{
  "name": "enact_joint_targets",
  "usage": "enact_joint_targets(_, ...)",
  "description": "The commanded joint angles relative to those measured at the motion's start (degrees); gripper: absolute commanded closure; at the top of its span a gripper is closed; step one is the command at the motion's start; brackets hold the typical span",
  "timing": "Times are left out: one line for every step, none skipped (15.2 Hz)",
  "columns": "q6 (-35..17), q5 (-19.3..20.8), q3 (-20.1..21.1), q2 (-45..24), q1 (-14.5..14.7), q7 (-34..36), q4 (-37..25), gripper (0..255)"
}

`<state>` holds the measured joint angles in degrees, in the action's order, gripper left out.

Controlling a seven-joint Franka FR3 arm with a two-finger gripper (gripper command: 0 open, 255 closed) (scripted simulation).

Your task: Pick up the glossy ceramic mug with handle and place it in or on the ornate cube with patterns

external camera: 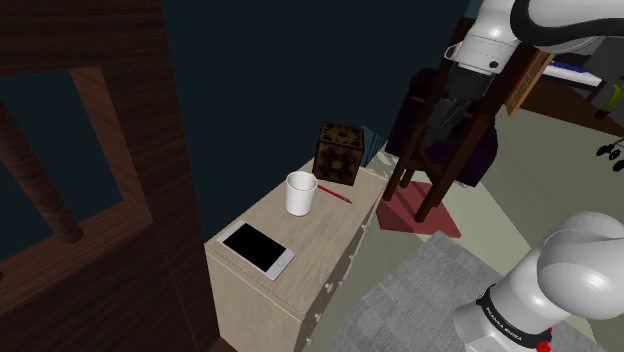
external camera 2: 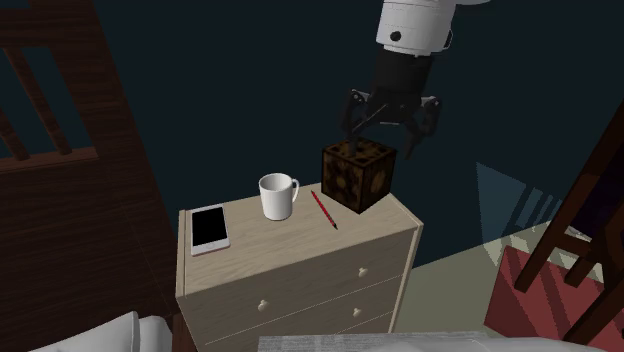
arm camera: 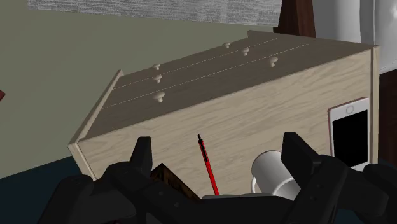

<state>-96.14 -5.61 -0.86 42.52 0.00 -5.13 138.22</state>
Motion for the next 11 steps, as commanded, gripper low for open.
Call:
enact_joint_targets(0.0,0.0,0.0,0.0,0.0,0.0,0.0,0)
enact_joint_targets(-1.72,-0.45,1.19,-0.83,0.35,1.16,0.45,0)
enact_joint_targets(-3.44,-0.86,2.38,-1.76,0.7,2.33,0.82,0)
enact_joint_targets(-5.17,-1.23,3.58,-2.79,1.02,3.49,1.1,0)
enact_joint_targets(-6.89,-1.55,4.77,-3.9,1.33,4.66,1.3,0)
enact_joint_targets(-8.61,-1.82,5.95,-5.11,1.62,5.84,1.41,0)
enact_joint_targets(-10.31,-2.03,7.14,-6.41,1.88,7.04,1.43,0)
enact_joint_targets(-12.01,-2.17,8.32,-7.78,2.11,8.24,1.36,0)
enact_joint_targets(-13.68,-2.24,9.49,-9.24,2.31,9.47,1.2,0)
enact_joint_targets(-15.33,-2.24,10.67,-10.78,2.47,10.72,0.95,0)
enact_joint_targets(-16.96,-2.15,11.85,-12.39,2.59,12.0,0.62,0)
